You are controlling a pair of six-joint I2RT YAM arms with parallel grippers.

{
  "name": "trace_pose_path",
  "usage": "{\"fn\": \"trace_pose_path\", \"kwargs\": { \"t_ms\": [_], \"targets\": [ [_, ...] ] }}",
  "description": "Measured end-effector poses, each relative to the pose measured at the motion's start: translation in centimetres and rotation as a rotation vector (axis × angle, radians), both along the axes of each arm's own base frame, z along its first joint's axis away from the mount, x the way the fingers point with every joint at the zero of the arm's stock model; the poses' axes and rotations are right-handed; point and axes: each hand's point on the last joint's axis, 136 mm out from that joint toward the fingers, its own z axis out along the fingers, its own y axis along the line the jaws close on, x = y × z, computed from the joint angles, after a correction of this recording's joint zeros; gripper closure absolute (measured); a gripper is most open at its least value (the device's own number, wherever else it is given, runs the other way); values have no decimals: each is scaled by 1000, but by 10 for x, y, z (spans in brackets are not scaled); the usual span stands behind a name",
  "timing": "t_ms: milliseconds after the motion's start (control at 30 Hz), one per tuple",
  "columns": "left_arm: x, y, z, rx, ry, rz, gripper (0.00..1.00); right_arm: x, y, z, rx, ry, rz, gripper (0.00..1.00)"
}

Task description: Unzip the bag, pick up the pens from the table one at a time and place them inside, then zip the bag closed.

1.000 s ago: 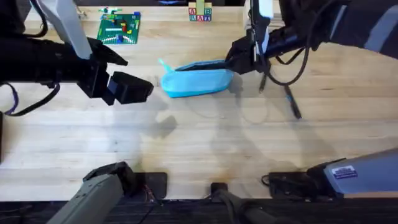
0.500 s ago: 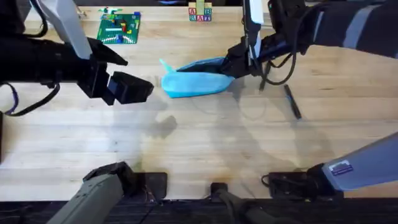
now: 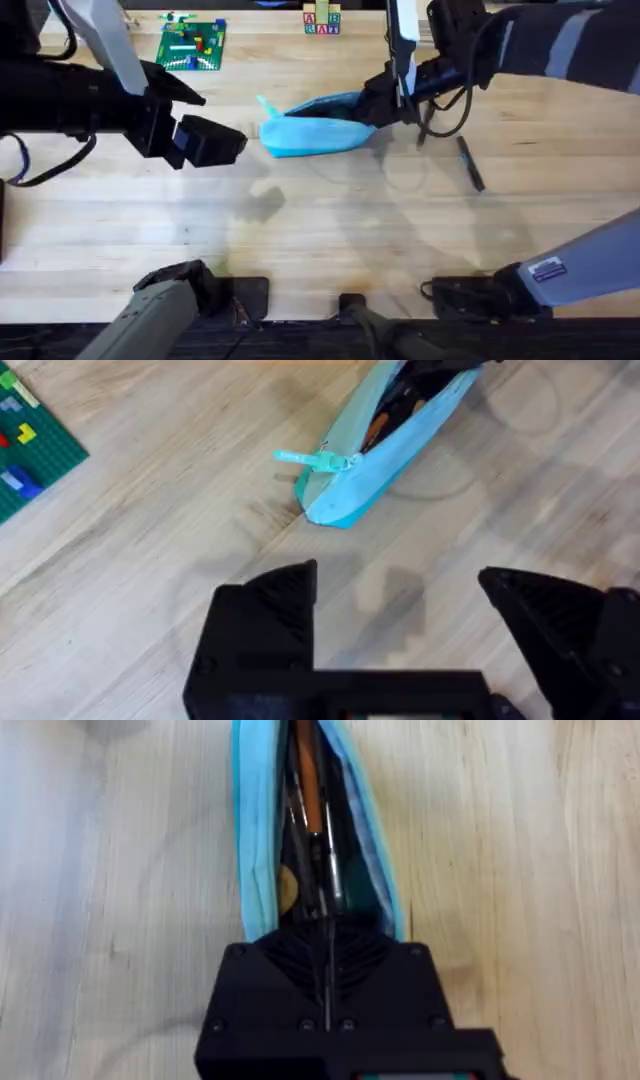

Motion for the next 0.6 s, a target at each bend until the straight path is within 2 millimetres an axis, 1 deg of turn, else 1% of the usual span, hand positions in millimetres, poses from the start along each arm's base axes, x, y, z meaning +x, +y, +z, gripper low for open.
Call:
{"fn": "trace_pose_path", "kwargs": {
  "t_ms": [300, 533, 567, 600],
  "targets": [
    [0, 0, 0, 0, 0, 0, 5, -9, 12, -9, -8, 28, 37, 972],
    [0, 0, 0, 0, 0, 0, 6, -9, 14, -9, -9, 29, 41, 972],
    [0, 0, 0, 0, 0, 0, 5, -9, 14, -9, -9, 28, 41, 954],
    [0, 0, 0, 0, 0, 0, 5, -9, 14, -9, -9, 30, 39, 891]
  ]
}}
